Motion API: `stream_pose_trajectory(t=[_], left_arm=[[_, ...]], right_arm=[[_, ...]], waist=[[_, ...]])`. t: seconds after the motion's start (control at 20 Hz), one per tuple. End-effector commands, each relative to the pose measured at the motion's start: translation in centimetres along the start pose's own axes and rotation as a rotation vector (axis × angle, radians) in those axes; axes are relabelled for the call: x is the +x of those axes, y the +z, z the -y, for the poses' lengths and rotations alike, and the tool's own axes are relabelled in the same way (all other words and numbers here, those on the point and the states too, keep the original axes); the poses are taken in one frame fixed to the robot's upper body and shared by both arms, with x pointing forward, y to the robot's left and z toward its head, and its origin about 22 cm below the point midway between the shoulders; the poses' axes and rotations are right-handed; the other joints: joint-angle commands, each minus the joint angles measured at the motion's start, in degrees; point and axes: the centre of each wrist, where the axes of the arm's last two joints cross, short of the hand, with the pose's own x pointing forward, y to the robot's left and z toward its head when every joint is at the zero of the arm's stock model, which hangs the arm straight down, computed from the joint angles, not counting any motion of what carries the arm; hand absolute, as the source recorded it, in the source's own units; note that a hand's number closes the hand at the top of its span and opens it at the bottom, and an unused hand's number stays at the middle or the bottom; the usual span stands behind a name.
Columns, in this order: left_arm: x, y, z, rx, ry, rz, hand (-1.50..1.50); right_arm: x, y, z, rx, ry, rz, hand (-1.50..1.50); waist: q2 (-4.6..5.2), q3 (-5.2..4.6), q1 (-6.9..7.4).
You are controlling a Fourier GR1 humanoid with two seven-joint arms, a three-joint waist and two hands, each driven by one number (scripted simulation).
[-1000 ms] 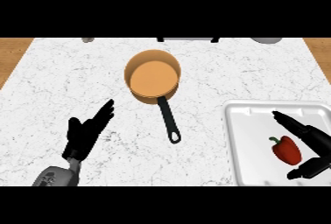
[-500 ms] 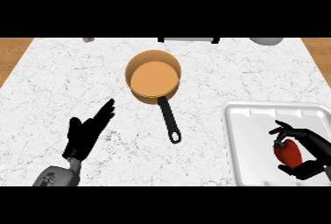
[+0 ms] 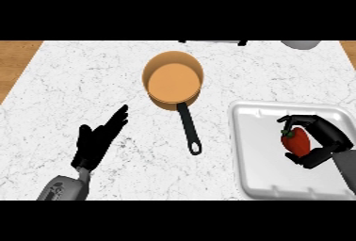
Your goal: Pick the bell pepper from the tray and place it in the pot
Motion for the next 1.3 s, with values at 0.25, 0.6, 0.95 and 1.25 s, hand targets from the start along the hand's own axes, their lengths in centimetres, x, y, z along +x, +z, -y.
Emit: stream_pose_trajectory(t=[0.25,0.6,0.95,1.25], left_arm=[[0.4,-0.7,1.4,-0.051,-0.012,0.024,0.0],[1.2,-1.4,0.7,-0.027,-0.007,0.024,0.0],[-0.3,-0.4,0.6,-0.018,-0.015,0.006,0.0],[0.5,-1.3,1.2,-0.006,0.0,0.006,0.0]], right_arm=[[9.2,-9.1,5.1,0.123,-0.021,0.272,1.5],[13.7,-11.6,7.2,0.1,0.099,0.346,1.5],[17.3,-13.4,8.1,0.078,0.273,0.459,1.5],[22.1,-17.9,6.2,0.095,0.378,0.457,1.5]], waist=[[1.67,0.88,3.74],[1.42,0.74,2.29],[0.89,0.62,1.26],[0.55,0.5,0.08]])
